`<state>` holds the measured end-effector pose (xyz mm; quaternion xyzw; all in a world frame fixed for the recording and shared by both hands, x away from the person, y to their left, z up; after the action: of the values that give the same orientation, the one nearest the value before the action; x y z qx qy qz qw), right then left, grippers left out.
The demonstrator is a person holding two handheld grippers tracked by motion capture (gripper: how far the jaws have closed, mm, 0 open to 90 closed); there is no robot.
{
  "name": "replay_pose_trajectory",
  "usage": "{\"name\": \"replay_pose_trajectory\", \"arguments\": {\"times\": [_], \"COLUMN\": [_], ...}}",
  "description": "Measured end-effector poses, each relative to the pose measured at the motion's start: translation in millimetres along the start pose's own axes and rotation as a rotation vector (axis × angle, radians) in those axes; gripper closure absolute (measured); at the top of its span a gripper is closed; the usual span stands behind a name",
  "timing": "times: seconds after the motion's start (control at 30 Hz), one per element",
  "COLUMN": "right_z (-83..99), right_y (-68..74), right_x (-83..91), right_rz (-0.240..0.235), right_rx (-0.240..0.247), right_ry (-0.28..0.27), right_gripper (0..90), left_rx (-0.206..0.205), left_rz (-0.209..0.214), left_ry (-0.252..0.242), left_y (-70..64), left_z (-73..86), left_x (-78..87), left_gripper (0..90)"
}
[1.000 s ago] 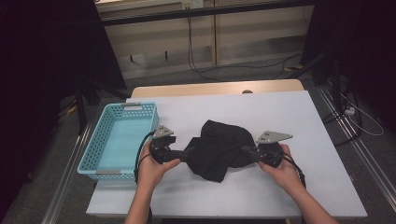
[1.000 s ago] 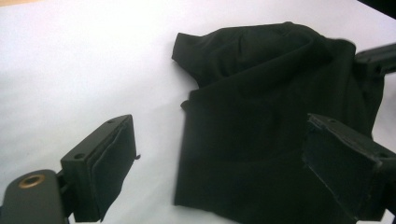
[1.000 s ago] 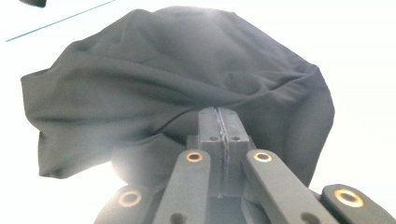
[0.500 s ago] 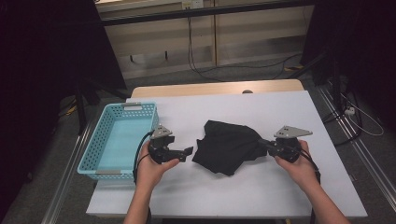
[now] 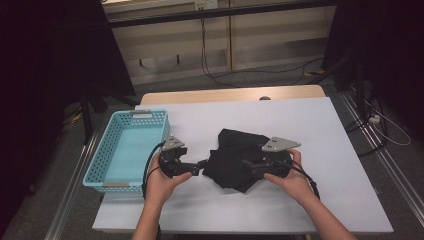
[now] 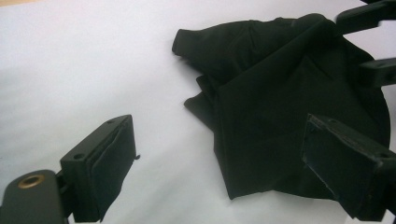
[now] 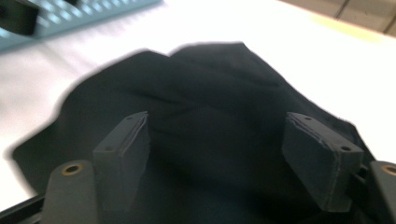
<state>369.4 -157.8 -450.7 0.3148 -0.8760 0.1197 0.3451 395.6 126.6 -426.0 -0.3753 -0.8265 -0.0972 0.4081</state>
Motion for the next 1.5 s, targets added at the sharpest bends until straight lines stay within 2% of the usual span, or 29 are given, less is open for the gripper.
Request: {"name": "replay_pose_trajectory", "arguments": {"times": [0.07, 0.1, 0.13, 0.23, 0.37, 0.4, 0.43, 0.53, 0.77, 0.83, 0.87, 0.93, 0.97, 1.1, 1.2, 1.23, 1.27, 1.33, 1.37, 1.4, 1.43, 1.5], "right_z": [3.1, 4.4, 5.5, 10.5, 17.8, 17.8, 20.3, 22.1, 37.2, 38.1, 36.3, 31.3, 28.9, 16.0, 11.7, 12.7, 14.3, 18.3, 19.8, 20.2, 20.2, 21.5], "right_y": [-0.9, -2.0, -3.0, -4.9, -5.5, -5.5, -6.9, -13.1, -45.4, -48.2, -46.8, -36.9, -30.1, 6.0, 29.4, 35.0, 40.2, 45.2, 45.1, 43.1, 39.8, 33.8], "right_x": [-7.4, -9.5, -11.1, -14.3, -17.9, -17.9, -15.8, -7.5, 21.7, 24.1, 24.1, 19.2, 16.1, 3.5, -6.5, -10.1, -13.1, -17.6, -18.7, -18.1, -16.2, -11.8], "right_rz": [0.008, 0.018, 0.008, -0.012, -0.033, -0.033, -0.04, -0.034, 0.011, 0.016, 0.015, -0.032, -0.036, -0.092, -0.145, -0.152, -0.154, -0.13, -0.133, -0.144, -0.146, -0.145], "right_rx": [0.022, 0.023, 0.008, -0.018, 0.022, 0.022, 0.043, 0.035, -0.055, -0.066, -0.071, -0.055, -0.053, 0.032, 0.071, 0.081, 0.095, 0.139, 0.147, 0.128, 0.125, 0.107], "right_ry": [0.042, 0.058, 0.066, 0.093, 0.146, 0.146, 0.157, 0.139, 0.106, 0.082, 0.058, 0.051, 0.059, 0.078, 0.09, 0.116, 0.134, 0.167, 0.172, 0.166, 0.163, 0.161], "right_gripper": [31.4, 31.7, 34.4, 52.0, 87.0, 87.0, 90.0, 90.0, 90.0, 90.0, 87.1, 60.4, 51.0, 35.1, 32.8, 32.1, 32.9, 45.9, 52.7, 65.8, 75.0, 79.5], "left_rx": [0.0, 0.004, 0.008, 0.01, 0.006, 0.006, 0.01, 0.013, 0.014, 0.008, 0.007, -0.002, -0.002, 0.002, -0.007, -0.005, -0.009, -0.01, -0.01, -0.01, -0.011, -0.013], "left_rz": [-0.004, -0.003, -0.002, -0.003, 0.001, 0.006, 0.013, 0.011, 0.013, 0.01, 0.011, 0.003, 0.003, -0.003, -0.011, -0.007, -0.006, -0.008, -0.005, -0.006, -0.007, -0.005], "left_ry": [0.002, -0.001, -0.002, 0.001, 0.005, 0.007, 0.003, 0.005, 0.011, 0.013, 0.013, 0.018, 0.019, 0.013, 0.016, 0.014, 0.011, 0.01, 0.011, 0.013, 0.016, 0.022], "left_y": [0.9, 1.1, 1.2, 0.4, -0.5, -0.9, -1.0, 1.0, 1.5, 1.6, 1.3, 1.0, 1.3, 3.0, 2.8, 1.9, 1.6, 1.1, 0.9, 0.9, 0.8, 0.5], "left_z": [0.1, 0.1, 0.2, 0.7, 0.2, -0.2, -1.2, -1.9, -4.8, -5.8, -6.2, -6.5, -6.4, -7.7, -8.8, -9.1, -9.5, -10.1, -10.2, -10.2, -10.1, -10.4], "left_x": [0.0, 0.0, 0.0, -0.8, -2.7, -3.4, -4.7, -6.2, -11.0, -12.1, -12.5, -12.8, -12.7, -11.4, -10.3, -10.2, -10.3, -11.1, -11.8, -12.4, -13.1, -14.5], "left_gripper": [10.5, 10.5, 10.5, 10.5, 10.5, 10.5, 10.5, 10.5, 10.6, 10.6, 10.6, 10.5, 10.5, 10.4, 10.4, 10.5, 10.5, 10.5, 10.5, 10.5, 10.5, 10.5]}}
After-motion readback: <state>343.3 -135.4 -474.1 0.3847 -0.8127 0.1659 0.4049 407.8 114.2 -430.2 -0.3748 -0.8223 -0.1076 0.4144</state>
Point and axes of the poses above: each handheld gripper's, and its own axes: x roughly backward along the jaws, z roughly out of its underside, y roughly to its left, the point moved 3 cm from there along -x, roughly forward along the jaws, and after that the axes turned 12 degrees about y, right-handed, at the moved point
